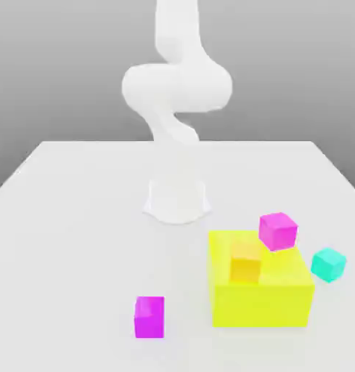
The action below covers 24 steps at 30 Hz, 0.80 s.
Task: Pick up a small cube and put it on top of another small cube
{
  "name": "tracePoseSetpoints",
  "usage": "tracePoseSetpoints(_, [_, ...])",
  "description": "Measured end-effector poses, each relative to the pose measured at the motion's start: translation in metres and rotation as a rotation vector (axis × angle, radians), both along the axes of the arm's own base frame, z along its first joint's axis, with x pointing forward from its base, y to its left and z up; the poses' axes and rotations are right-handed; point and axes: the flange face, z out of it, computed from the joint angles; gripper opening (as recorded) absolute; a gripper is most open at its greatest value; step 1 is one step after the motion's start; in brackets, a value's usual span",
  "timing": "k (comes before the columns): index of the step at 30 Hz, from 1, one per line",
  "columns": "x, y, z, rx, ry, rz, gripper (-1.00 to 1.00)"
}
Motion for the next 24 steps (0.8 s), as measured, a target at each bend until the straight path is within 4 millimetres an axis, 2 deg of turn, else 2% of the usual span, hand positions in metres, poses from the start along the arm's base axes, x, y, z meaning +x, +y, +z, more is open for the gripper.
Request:
tracePoseSetpoints(3, [0.028,0.04,-0.052,-0.081,0.072,0.203,0.0])
tracePoseSetpoints(6, [0.043,0.082,-0.105,-0.16,0.132,0.401,0.0])
tracePoseSetpoints(9, [0.048,0.126,-0.159,-0.239,0.186,0.6,0.0])
tracePoseSetpoints(12, [0.042,0.169,-0.213,-0.321,0.232,0.803,0.0])
tracePoseSetpoints(15, [0.025,0.208,-0.268,-0.403,0.274,1.008,0.0])
tracePoseSetpoints(19, [-0.01,0.251,-0.34,-0.515,0.321,1.282,0.0])
tracePoseSetpoints(24, [-0.08,0.295,-0.424,-0.668,0.361,1.66,0.0])
